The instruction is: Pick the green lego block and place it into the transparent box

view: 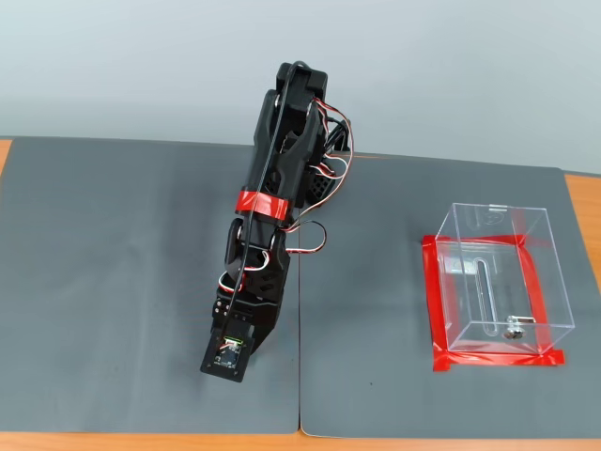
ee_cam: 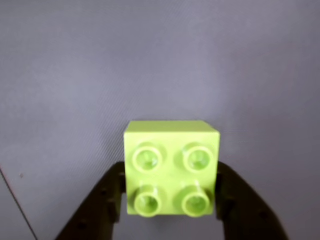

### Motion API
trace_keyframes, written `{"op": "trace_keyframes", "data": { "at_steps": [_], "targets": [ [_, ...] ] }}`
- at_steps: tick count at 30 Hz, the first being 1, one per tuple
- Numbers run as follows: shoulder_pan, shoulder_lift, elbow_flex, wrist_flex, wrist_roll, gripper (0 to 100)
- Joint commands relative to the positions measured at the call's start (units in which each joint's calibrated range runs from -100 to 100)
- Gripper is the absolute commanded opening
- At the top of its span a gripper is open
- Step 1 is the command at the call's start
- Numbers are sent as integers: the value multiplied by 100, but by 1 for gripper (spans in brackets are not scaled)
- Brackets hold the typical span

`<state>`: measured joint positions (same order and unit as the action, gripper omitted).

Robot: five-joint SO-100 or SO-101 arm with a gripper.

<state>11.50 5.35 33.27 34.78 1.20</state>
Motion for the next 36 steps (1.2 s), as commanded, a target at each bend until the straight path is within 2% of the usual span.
{"op": "trace_keyframes", "data": {
  "at_steps": [1,8,20,33,36],
  "targets": [
    [25,-48,-274,-75,3,9],
    [18,-319,-265,3,3,9],
    [145,-2227,-202,12,-2,9],
    [391,-3405,-464,29,-44,9],
    [257,-3448,-799,446,-55,9]
  ]
}}
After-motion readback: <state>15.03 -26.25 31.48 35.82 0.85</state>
